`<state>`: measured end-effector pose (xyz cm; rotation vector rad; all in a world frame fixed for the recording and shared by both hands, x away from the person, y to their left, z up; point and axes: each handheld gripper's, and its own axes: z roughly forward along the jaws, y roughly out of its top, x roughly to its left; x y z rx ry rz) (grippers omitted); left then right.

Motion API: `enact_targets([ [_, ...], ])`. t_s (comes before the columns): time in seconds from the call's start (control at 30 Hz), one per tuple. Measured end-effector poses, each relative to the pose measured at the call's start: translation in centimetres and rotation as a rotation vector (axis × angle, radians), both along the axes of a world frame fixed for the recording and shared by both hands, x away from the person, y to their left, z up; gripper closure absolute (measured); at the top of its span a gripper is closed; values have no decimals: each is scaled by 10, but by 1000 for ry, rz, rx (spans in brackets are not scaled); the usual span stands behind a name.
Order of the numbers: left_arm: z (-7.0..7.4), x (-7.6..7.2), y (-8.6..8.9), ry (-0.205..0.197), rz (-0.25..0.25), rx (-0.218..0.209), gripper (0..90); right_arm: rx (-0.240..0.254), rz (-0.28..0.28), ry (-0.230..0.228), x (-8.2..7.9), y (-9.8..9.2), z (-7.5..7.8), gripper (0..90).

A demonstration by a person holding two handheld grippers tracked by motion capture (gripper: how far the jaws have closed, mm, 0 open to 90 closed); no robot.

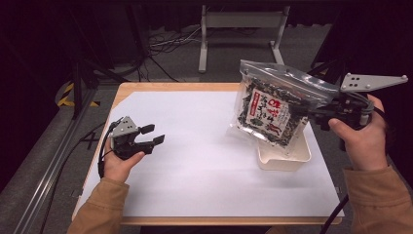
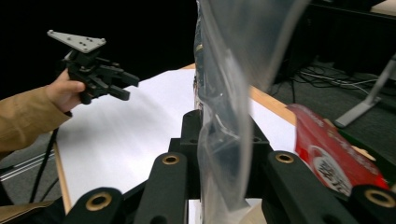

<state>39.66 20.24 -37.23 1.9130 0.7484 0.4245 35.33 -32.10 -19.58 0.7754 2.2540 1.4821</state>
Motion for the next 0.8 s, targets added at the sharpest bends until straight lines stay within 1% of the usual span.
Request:
enact_targets([
  [0.07,-1,0,1,2,3,-1,422,-3,-8,-3,0,-2,0,761],
  [0.1,-3,1,3,6,7,-11,418,-3,-26,-7,1,-7,0,761],
  [0.13,-4,2,4,8,10,-14,409,-4,-33,-7,2,-8,0,760],
  [0.17,-4,2,4,8,10,-14,399,-4,-33,-7,2,-8,0,760],
  [0.27,-8,3,8,0,20,-19,391,-7,-69,-7,4,-15,-2,760],
  [0.33,-10,4,11,8,28,-29,389,1,-87,-10,6,-20,-3,760],
  [0.37,-10,4,12,6,28,-24,389,8,-99,-9,7,-22,-4,761],
  [0.4,-11,4,13,9,34,-32,389,12,-103,-8,7,-24,-5,760],
  [0.43,-11,5,14,3,33,-27,388,16,-111,-8,8,-26,-5,761],
  [0.53,-12,6,15,13,40,-36,386,23,-129,-9,9,-31,-6,761],
  [0.63,-14,7,17,30,51,-40,379,25,-155,-17,10,-34,-7,760],
  [0.7,-15,8,18,32,58,-35,375,14,-175,-22,11,-37,-8,760],
  [0.8,-16,8,20,36,69,-36,375,11,-192,-22,12,-39,-11,761],
])
